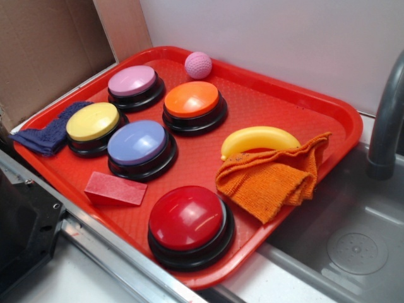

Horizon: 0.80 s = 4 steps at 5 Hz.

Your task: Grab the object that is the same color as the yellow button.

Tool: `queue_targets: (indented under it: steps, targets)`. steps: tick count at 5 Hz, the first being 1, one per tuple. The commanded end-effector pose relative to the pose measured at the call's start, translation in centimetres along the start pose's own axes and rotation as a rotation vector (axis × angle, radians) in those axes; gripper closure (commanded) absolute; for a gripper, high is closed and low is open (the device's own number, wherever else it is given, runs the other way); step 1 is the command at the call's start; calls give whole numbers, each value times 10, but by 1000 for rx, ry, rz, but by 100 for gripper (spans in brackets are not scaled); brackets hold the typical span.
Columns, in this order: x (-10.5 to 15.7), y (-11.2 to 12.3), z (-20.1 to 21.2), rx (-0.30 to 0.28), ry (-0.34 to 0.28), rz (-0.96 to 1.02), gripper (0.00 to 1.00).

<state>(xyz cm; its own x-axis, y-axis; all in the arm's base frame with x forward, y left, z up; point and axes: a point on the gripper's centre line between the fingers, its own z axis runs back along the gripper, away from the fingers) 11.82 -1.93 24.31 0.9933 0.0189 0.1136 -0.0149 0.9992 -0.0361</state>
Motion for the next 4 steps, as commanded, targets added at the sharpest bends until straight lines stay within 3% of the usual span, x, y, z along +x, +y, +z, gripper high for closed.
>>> queue_targets:
  steps: [1,2,3,4]
  targets:
    - [0,0,0,0,0,0,0]
    - [27,-5,-11,14,-51,-74,0]
    - [47,-9,-26,11,-55,-126,0]
    - [84,-19,-61,34,-54,-227,0]
